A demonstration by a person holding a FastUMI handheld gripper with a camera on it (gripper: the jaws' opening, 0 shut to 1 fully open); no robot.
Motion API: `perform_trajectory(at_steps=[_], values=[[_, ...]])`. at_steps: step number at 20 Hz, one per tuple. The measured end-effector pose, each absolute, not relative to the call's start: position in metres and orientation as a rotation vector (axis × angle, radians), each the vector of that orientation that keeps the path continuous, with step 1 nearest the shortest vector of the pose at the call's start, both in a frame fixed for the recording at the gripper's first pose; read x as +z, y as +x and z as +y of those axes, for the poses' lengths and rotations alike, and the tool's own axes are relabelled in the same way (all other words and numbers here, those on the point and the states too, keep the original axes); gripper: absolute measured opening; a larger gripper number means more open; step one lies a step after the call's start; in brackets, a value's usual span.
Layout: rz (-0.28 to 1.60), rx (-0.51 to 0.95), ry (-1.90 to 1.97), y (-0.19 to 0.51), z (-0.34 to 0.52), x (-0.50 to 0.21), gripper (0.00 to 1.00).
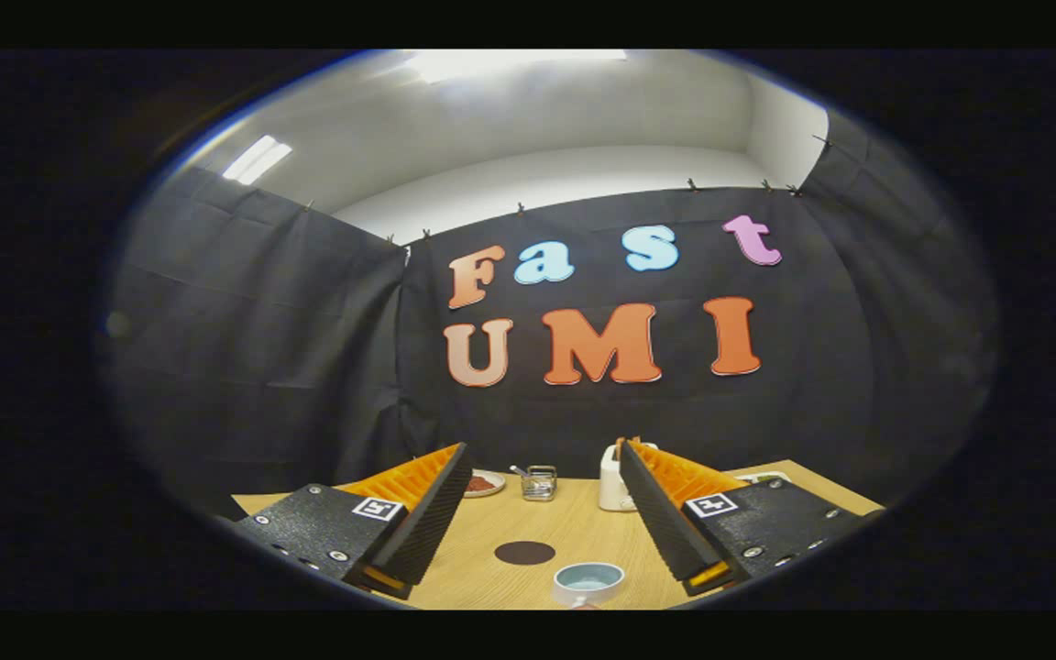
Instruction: Take the bottle from table, then pour the juice into the cup, finally place the bottle on the coaster
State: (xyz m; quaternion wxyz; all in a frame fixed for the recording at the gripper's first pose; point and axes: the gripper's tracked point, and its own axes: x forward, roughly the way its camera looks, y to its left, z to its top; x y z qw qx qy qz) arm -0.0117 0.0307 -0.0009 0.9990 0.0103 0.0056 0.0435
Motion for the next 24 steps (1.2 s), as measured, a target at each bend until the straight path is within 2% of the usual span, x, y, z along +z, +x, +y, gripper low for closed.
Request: perform_trajectory(at_steps=[10,15,19,24], values=[[0.040,0.125,0.012,-0.016,0.056,-0.018,0.96],[0.095,0.157,0.005,-0.018,0.086,-0.055,0.96],[0.160,0.251,0.036,-0.023,0.128,-0.090,0.96],[0.235,0.299,0.090,-0.019,0.164,-0.129,0.96]])
